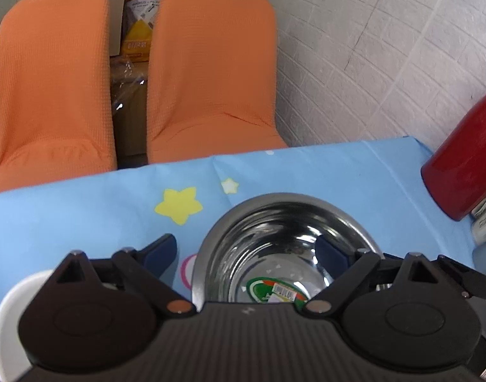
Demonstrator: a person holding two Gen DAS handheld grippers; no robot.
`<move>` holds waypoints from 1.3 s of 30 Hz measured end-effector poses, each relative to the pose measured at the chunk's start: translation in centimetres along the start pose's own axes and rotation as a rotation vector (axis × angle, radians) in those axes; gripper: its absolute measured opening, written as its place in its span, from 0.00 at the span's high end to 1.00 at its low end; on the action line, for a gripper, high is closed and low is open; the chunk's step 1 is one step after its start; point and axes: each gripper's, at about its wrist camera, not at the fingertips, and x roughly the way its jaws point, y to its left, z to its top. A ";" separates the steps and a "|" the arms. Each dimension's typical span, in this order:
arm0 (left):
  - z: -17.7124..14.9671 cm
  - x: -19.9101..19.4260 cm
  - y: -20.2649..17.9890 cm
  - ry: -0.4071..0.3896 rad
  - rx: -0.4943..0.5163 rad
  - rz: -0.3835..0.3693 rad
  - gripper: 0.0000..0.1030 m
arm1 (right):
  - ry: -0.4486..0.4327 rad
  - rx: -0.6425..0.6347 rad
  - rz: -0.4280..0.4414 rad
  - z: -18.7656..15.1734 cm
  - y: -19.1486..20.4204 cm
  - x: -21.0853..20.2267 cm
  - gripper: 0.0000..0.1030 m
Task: Organize plates and bowls
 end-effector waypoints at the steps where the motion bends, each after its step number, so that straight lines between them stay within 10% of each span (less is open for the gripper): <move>1: -0.2 0.0 -0.4 0.007 0.023 -0.001 0.13 | -0.014 -0.022 -0.011 -0.1 0.4 0.0 0.00; 20: -4.6 -6.2 -6.5 0.042 0.020 -0.048 0.20 | -0.078 0.013 0.037 -2.4 1.6 -9.1 0.00; 39: -21.4 -20.9 -5.2 -0.080 -0.071 0.032 0.20 | -0.133 0.023 0.134 -14.7 10.7 -19.4 0.00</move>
